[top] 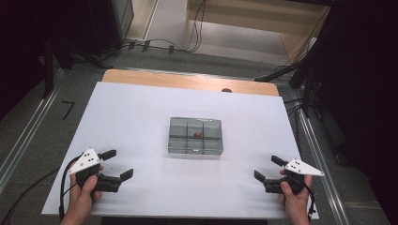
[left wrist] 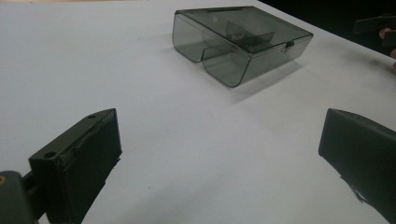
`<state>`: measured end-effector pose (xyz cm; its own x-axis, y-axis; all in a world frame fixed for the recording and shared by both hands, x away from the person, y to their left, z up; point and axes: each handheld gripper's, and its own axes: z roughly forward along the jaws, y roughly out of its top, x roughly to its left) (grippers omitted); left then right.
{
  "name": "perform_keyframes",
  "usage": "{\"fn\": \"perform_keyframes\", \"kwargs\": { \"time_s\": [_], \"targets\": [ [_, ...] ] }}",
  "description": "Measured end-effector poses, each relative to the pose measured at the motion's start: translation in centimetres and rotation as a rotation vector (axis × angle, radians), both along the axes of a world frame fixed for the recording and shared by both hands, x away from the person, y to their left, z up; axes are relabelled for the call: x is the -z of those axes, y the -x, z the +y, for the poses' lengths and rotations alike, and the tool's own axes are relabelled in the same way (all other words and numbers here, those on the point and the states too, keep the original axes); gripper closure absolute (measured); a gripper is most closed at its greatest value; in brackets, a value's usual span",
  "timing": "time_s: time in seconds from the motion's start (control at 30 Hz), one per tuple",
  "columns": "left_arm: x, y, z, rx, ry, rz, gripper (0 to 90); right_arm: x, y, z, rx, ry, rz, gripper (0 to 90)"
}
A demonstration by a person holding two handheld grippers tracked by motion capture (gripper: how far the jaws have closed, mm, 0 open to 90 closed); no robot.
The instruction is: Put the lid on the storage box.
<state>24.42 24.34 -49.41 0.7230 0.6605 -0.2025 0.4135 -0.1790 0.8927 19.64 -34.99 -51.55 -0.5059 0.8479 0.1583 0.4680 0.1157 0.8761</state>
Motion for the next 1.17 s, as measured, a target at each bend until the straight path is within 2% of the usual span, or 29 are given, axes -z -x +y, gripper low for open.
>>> {"fn": "perform_keyframes", "kwargs": {
  "time_s": [0.33, 0.4, 0.47, 0.6, 0.7, 0.87, 1.17],
  "targets": [
    [-0.2, -0.2, 1.7, -0.036, -0.003, -0.020, 0.0, 0.1, 0.1, -1.2, 0.014, -0.012, 0.001, 0.0],
    [-0.4, -0.2, 2.2, -0.047, -0.024, -0.035, 0.0, 0.0, 0.2, -1.4, 0.014, -0.018, -0.004, 0.0],
    [-0.3, -0.2, 3.0, -0.059, -0.027, -0.039, 0.0, 0.0, 0.2, -1.6, 0.023, -0.018, -0.019, 0.0],
    [-0.3, -0.2, 4.3, -0.082, 0.031, -0.032, 0.0, 0.0, 0.3, -2.0, 0.036, -0.024, -0.019, 0.0],
    [-0.1, -0.2, 4.1, -0.079, 0.028, -0.030, 0.0, 0.2, 0.2, -2.1, 0.031, -0.036, -0.022, 0.0],
    [0.1, -0.3, 3.7, -0.068, -0.002, -0.026, 0.0, 0.4, 0.1, -2.0, 0.019, -0.042, -0.020, 0.0],
    [0.3, -0.4, 3.4, -0.071, -0.017, -0.028, 0.0, 0.5, 0.2, -2.0, 0.025, -0.049, -0.021, 0.0]
  ]
}}
